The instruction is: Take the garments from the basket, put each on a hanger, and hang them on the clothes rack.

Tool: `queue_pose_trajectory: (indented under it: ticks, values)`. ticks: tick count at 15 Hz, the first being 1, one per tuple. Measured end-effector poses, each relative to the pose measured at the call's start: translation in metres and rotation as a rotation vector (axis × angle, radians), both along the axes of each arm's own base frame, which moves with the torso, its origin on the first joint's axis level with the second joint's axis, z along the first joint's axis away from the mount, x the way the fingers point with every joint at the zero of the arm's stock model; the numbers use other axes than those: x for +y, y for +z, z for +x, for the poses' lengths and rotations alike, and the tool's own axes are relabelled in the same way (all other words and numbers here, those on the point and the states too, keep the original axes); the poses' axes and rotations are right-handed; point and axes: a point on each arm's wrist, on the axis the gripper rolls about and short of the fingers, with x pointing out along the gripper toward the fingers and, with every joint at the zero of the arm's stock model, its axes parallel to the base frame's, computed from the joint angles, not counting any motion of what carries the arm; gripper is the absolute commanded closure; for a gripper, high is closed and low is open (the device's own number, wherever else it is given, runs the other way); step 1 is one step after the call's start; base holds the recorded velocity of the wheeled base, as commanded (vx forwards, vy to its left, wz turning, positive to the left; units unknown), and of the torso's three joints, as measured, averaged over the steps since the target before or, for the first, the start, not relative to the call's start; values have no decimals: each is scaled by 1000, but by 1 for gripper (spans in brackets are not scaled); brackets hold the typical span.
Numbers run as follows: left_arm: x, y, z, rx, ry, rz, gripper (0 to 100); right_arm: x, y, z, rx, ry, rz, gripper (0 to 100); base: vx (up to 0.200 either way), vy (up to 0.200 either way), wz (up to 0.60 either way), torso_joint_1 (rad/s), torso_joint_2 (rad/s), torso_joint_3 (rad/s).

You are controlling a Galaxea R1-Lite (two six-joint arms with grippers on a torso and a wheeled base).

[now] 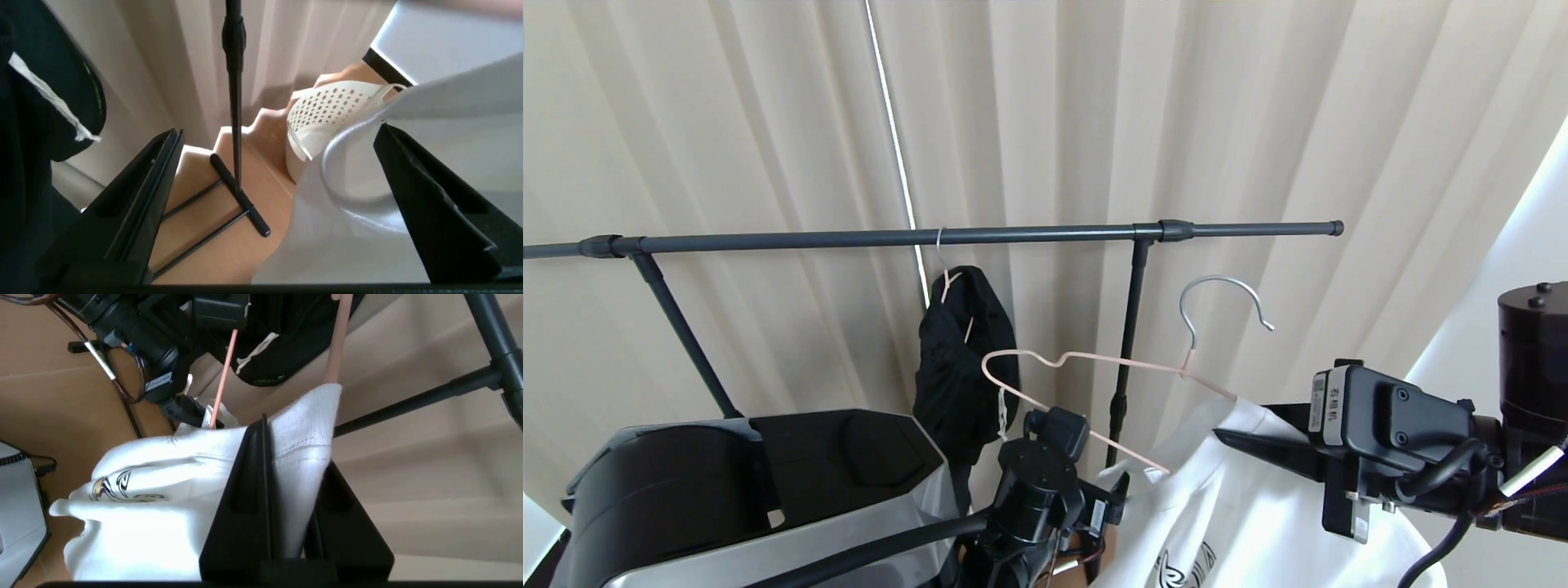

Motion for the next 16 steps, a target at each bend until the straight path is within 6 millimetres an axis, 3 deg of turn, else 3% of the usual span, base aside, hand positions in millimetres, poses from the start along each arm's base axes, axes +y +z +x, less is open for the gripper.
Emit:
queue_pose_trajectory:
  ticks: [1, 2, 7, 12, 16]
  values:
    - [0, -2, 0, 0, 6, 8, 0, 0, 1, -1, -5, 0, 3, 100, 0, 0, 0, 0, 0, 0]
    - [1, -3, 0, -6, 13, 20, 100, -1, 2, -1, -8, -2, 5, 100, 0, 0, 0, 0, 0, 0]
    - [6, 3, 2, -23, 41, 28, 100, -11, 4, 8, -7, -62, 17, 100, 0, 0, 0, 0, 0, 0]
    - [32, 25, 22, -87, 117, 9, 100, -22, -5, 32, 63, -42, 52, 100, 0, 0, 0, 0, 0, 0]
    - [47, 40, 38, -143, 167, 3, 100, -23, -14, 39, 100, -50, 40, 100, 0, 0, 0, 0, 0, 0]
